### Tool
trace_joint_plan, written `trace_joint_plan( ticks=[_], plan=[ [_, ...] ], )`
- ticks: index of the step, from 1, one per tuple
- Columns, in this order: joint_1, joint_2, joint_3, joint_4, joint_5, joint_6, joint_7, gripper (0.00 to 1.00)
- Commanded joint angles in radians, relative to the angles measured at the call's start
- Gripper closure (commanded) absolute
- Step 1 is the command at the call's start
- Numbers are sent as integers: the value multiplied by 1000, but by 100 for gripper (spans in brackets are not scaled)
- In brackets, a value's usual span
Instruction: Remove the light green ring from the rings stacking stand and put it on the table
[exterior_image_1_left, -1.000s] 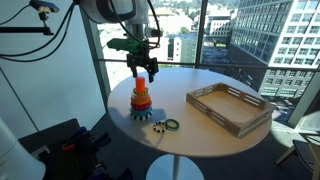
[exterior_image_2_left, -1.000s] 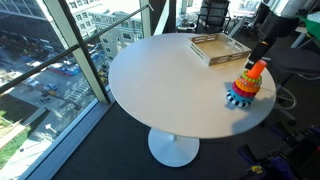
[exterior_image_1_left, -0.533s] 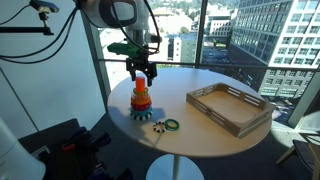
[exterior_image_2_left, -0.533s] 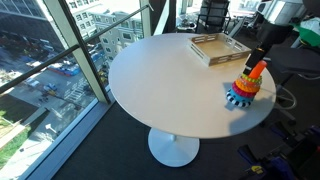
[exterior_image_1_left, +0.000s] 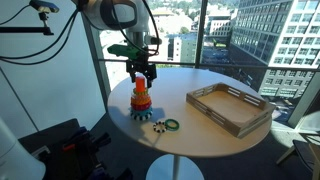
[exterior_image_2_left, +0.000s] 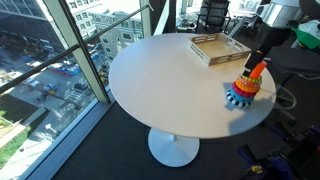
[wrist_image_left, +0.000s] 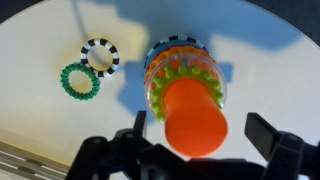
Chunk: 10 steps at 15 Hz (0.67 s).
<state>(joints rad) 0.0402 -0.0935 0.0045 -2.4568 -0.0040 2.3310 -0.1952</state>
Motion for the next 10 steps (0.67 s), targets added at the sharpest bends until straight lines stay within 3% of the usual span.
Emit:
trace_joint_plan(
  ticks=[1,10],
  plan=[
    [-7,8,5,4,-22,12,34,0],
    [-16,18,1,0,-25,21,29,0]
  ],
)
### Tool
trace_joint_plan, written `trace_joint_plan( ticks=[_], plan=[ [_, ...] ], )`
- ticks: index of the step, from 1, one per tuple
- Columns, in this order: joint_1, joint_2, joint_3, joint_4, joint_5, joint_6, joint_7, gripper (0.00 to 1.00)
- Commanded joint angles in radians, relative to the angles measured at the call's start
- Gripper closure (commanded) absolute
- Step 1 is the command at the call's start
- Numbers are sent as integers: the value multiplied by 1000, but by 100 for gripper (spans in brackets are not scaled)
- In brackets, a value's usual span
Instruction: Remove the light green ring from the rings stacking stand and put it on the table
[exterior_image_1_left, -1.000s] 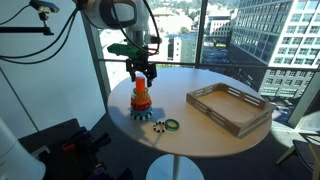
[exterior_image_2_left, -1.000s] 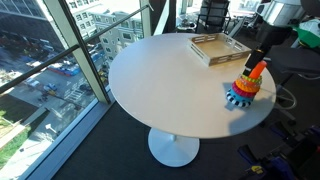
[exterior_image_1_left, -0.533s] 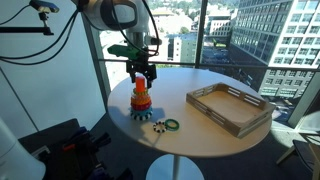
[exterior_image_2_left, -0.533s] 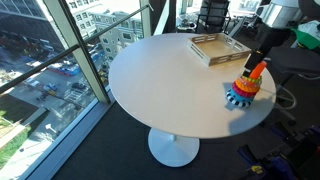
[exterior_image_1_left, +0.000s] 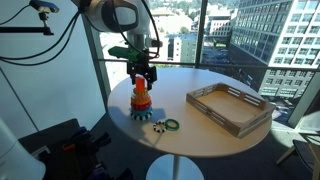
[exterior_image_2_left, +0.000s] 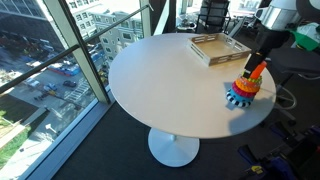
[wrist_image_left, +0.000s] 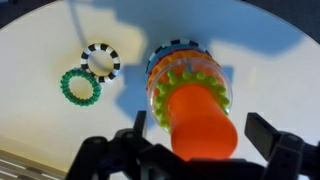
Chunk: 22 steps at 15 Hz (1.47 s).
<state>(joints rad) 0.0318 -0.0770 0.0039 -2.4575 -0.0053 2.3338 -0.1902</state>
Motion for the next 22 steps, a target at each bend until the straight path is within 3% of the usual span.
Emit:
trace_joint_plan(
  ticks=[1,16,17,19,21,22],
  plan=[
    [-8,2,2,0,-24,21,24,0],
    [-8,22,2,-1,-20,33,21,0],
    [-8,25,2,0,-20,34,21,25],
    [-8,28,2,0,-21,38,21,34],
    [-8,21,2,-1,-18,38,20,52],
    [-7,17,3,-1,-16,36,17,52]
  ],
)
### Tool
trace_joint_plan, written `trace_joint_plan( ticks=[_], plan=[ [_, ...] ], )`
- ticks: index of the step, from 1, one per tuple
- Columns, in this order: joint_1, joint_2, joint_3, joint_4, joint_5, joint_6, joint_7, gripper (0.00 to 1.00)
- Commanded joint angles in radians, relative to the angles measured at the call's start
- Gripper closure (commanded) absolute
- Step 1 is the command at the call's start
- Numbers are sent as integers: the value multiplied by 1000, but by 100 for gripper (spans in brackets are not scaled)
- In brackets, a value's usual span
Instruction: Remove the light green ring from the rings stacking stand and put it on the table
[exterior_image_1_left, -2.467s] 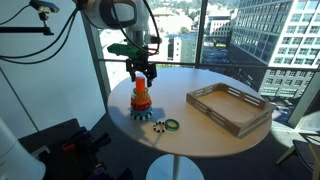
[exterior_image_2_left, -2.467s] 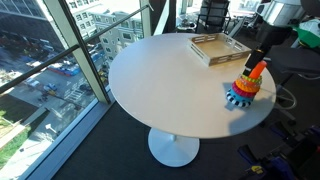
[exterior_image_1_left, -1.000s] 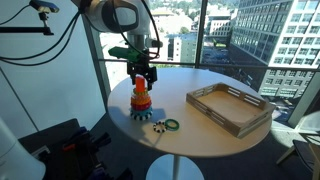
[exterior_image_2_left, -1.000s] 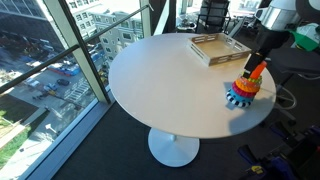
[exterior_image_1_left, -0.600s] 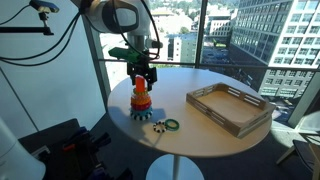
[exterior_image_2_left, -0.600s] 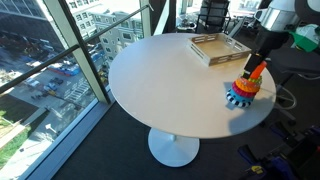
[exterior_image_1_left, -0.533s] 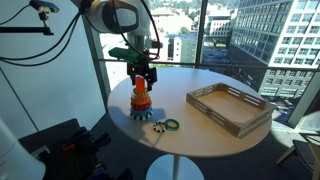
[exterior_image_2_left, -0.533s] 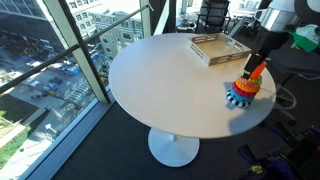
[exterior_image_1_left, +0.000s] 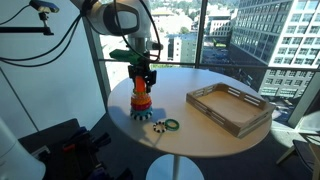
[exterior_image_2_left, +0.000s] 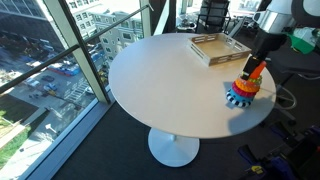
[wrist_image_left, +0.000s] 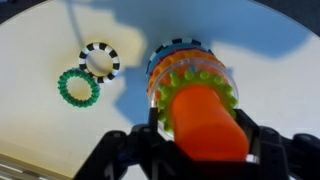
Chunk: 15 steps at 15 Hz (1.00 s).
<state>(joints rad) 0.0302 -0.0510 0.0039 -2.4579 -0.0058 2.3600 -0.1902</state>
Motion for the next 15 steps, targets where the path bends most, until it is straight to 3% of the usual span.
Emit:
trace_joint_plan(
  ticks=[1,15],
  plan=[
    [-5,-13,3,-1,-15,7,17,52],
    [6,-185,-5,-4,20,-120,-13,52]
  ],
)
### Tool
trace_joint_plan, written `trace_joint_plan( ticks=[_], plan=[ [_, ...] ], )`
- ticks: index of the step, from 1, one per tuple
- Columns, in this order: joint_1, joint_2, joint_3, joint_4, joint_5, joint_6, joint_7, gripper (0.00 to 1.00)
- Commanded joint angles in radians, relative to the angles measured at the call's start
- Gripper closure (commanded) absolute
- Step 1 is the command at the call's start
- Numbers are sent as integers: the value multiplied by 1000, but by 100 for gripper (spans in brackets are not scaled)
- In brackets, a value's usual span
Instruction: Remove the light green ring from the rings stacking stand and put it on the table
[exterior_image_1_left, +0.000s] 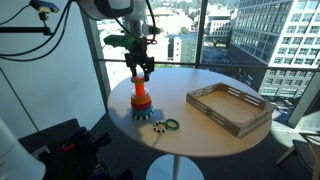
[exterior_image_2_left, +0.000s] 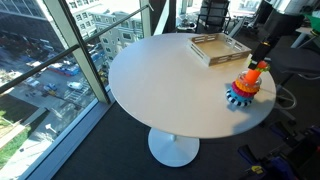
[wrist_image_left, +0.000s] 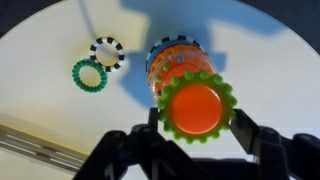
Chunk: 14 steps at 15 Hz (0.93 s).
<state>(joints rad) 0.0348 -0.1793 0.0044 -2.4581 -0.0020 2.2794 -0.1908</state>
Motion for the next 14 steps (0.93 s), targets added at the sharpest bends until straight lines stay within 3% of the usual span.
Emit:
trace_joint_plan(
  ticks=[1,14],
  plan=[
    [0,-68,-8,-1,17,-45,-10,52],
    [-59,-79,-89,28,21,-45,-5,52]
  ],
)
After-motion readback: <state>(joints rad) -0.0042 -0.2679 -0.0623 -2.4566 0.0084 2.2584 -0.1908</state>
